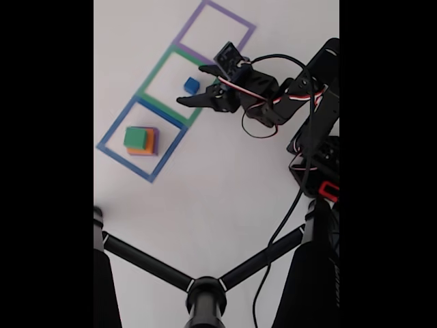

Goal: Tower of hanoi

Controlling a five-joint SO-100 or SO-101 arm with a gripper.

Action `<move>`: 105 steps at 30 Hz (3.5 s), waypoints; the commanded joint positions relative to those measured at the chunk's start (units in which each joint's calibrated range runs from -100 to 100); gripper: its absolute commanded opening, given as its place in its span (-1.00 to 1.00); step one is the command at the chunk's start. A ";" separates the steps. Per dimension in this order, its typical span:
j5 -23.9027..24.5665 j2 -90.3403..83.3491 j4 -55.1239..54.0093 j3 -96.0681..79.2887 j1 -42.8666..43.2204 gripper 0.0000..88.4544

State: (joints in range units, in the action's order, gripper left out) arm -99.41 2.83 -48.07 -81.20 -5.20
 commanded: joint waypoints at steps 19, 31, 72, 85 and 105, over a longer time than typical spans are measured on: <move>-0.59 2.38 -1.48 1.93 1.84 -0.37; -0.59 3.83 -1.48 3.29 3.28 -0.64; -0.59 -45.66 77.63 25.02 7.88 -0.91; -0.59 -44.45 130.91 77.75 18.43 -0.91; -0.59 -41.38 113.09 66.29 27.44 -0.92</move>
State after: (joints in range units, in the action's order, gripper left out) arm -99.41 -38.79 76.57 -7.57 21.74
